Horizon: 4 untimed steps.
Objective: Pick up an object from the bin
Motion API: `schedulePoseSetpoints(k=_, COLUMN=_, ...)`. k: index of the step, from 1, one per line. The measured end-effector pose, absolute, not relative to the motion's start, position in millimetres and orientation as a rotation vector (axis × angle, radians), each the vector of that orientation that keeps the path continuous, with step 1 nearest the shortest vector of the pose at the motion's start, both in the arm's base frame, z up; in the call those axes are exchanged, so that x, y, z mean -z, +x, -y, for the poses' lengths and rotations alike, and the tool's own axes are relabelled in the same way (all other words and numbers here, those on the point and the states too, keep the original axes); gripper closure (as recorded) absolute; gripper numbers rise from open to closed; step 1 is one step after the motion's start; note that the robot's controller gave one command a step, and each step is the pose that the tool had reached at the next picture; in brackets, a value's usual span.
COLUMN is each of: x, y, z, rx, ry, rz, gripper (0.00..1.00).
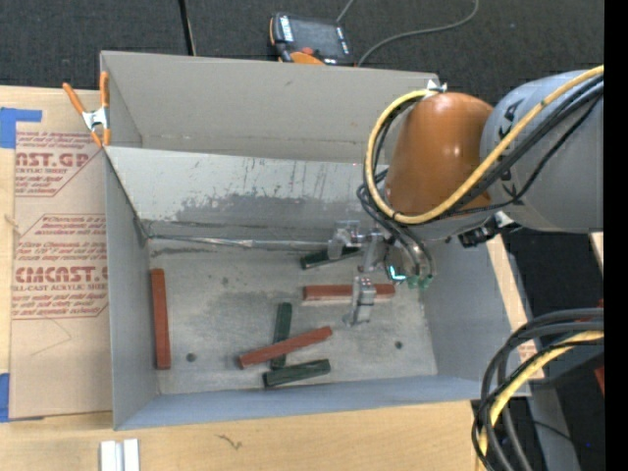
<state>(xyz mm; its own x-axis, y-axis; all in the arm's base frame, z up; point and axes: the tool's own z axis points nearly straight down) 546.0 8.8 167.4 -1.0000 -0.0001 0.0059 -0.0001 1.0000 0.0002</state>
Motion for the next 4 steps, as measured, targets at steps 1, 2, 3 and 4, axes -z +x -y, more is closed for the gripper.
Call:
schedulePoseSetpoints(k=1, x=-69, y=566.7, z=-16, rx=0.000, ry=0.041, rz=3.144, gripper=0.00)
schedulePoseSetpoints(k=2, x=-71, y=595.5, z=27, rx=0.000, ry=-0.067, rz=3.146, gripper=0.00)
schedulePoseSetpoints(k=3, x=-72, y=595.3, z=26, rx=0.002, ry=-0.063, rz=3.145, gripper=1.00)
schedulePoseSetpoints(k=4, x=-236, y=578.6, z=75, rx=-0.004, ry=0.179, rz=3.147, gripper=1.00)
